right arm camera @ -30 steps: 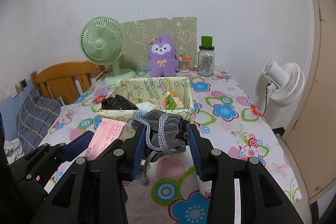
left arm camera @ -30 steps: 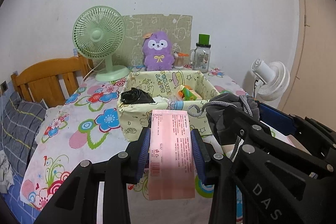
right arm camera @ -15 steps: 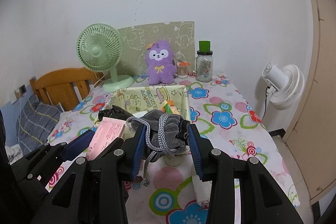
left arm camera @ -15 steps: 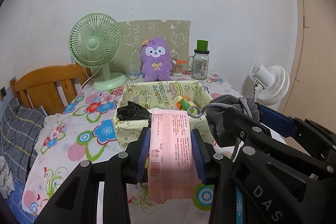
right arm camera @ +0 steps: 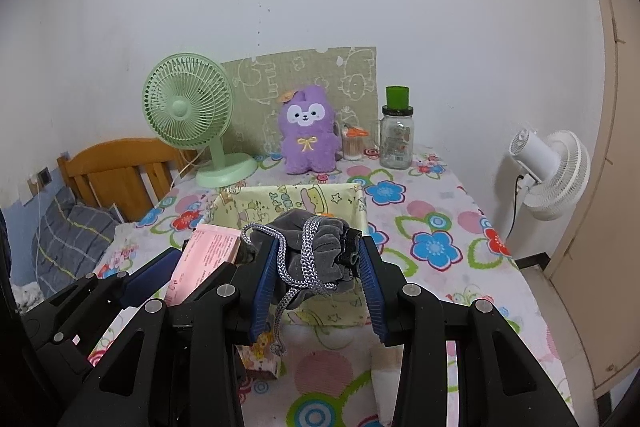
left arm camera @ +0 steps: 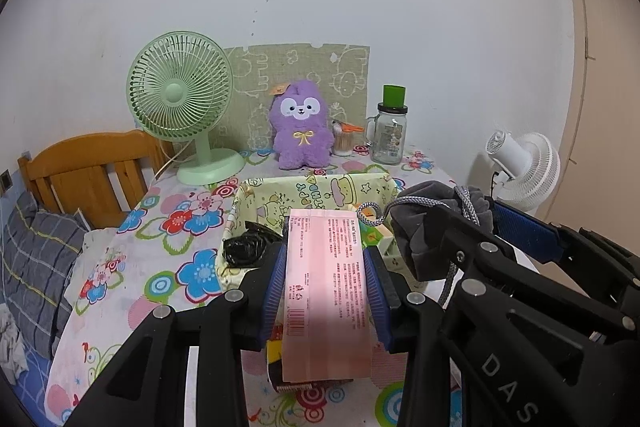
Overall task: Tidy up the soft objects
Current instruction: 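Lift the pink packet with the left tool while the right tool carries the grey pouch over the basket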
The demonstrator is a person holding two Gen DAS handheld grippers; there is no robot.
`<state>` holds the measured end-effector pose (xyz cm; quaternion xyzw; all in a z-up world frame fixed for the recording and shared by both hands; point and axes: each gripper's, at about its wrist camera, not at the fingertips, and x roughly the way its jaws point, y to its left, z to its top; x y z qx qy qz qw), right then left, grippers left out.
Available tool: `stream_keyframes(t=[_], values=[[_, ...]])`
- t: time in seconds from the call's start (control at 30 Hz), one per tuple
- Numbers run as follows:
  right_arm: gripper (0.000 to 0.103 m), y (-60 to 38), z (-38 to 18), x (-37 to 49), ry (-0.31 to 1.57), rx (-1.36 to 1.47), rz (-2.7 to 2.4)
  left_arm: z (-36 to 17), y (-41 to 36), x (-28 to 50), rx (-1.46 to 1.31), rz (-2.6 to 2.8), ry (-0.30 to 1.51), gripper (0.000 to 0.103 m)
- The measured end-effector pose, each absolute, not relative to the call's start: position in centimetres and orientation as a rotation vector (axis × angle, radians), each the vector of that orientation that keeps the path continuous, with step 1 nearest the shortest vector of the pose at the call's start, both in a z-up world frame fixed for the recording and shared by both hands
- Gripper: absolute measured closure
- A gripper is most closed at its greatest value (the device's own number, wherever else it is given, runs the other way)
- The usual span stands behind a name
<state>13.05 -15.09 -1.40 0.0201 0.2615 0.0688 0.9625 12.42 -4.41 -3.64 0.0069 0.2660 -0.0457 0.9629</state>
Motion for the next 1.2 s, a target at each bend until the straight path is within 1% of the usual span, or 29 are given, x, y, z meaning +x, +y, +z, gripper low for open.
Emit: stream_keyframes(t=[0.47, 0.7, 1.2], values=[[0.059, -14.2, -1.8, 17.2, 0.544, 0.052, 0.155, -3.9, -3.5, 16.3, 0.003, -0.067, 0.557, 0.063], [0.059, -14.1, -2.4, 19.5, 0.559, 0.077, 0.17, -4.2, -3.3, 18.4, 0.051, -0.052, 0.557, 0.063], [0.059, -13.0, -4.4, 24.0, 0.612, 0.089, 0.16, -6.1, -2.3, 22.9, 0.073, -0.062, 0.602, 0.063]])
